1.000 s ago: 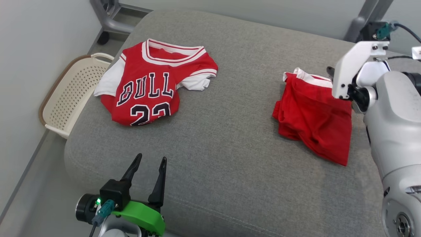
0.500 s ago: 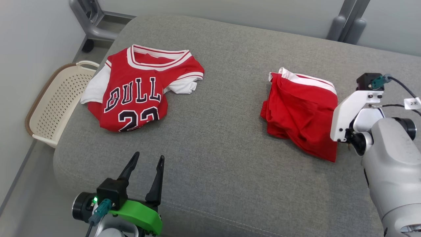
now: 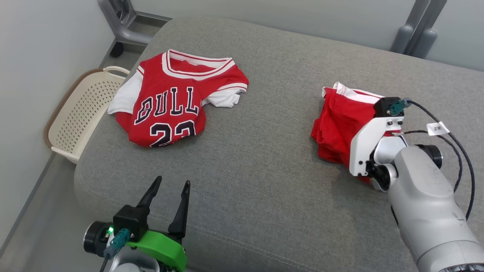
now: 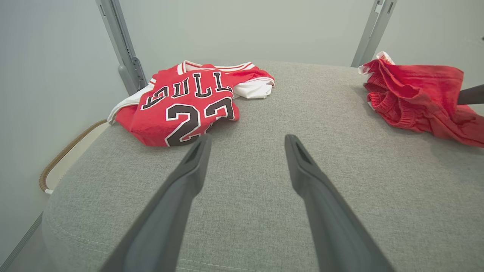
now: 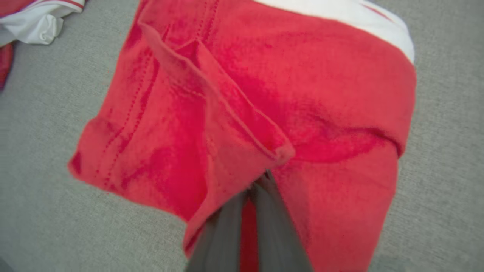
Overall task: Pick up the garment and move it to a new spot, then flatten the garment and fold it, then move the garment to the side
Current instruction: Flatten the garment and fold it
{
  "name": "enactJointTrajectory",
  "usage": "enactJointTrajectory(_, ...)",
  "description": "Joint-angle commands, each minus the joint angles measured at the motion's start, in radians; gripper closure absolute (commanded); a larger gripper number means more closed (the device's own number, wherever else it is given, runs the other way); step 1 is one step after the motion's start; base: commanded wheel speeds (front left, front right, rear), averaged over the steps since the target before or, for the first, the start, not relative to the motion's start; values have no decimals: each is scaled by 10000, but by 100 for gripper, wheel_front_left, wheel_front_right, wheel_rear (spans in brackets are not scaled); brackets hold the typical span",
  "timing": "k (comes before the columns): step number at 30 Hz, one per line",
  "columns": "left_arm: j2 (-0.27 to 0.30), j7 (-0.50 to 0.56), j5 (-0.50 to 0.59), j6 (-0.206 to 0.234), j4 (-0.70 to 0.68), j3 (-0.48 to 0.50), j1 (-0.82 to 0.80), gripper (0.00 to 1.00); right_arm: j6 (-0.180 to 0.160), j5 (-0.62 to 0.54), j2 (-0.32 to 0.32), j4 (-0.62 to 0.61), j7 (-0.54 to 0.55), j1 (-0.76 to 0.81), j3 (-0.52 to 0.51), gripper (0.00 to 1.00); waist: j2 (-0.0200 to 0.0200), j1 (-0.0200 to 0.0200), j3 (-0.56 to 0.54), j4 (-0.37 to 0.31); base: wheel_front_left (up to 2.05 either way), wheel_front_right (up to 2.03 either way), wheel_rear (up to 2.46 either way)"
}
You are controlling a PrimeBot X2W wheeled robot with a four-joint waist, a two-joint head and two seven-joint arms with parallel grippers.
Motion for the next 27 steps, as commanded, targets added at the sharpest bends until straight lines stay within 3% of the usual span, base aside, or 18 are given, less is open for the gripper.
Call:
enactJointTrajectory(1, 50, 20, -40, 58, -16, 14, 18, 0, -11, 45, 27, 37, -58, 129, 51, 100, 0, 0, -64, 73, 0, 0, 0)
enactJointTrajectory(13, 255, 202, -78, 139, -216, -77, 221, 0, -11, 959, 381, 507, -157, 15, 1354, 100, 0, 0, -352, 423, 0, 0, 0)
enactJointTrajectory(22, 301, 218, -210, 225, -228, -64, 283, 0, -11, 3027, 380, 275, 165, -91, 3578, 100, 0, 0, -405, 585, 0, 0, 0)
enactJointTrajectory(27, 353, 132, -274, 318, -229, 39, 387, 0, -11, 3494, 375, -73, 39, -596, 4102, 100, 0, 0, -530, 335, 0, 0, 0)
